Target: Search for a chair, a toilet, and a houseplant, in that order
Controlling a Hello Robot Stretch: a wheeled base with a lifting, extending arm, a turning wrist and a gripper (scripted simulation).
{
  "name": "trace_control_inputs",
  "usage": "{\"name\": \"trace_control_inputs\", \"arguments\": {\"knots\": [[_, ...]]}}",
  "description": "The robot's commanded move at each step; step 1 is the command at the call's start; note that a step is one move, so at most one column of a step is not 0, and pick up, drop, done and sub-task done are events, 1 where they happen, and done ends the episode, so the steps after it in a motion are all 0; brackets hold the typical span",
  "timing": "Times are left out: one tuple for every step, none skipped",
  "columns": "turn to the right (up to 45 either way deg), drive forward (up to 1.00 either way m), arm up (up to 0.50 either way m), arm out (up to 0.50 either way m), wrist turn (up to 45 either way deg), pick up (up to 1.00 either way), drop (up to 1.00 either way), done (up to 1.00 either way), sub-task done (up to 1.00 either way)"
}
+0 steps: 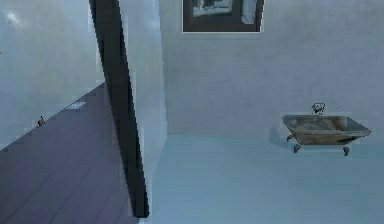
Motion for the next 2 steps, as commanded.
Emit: {"name": "trace_control_inputs", "arguments": {"knots": [[-3.0,0.0,0.0,0.0,0.0,0.0,0.0,0.0,0.0],[0.0,0.25,0.0,0.0,0.0,0.0,0.0,0.0,0.0]]}}
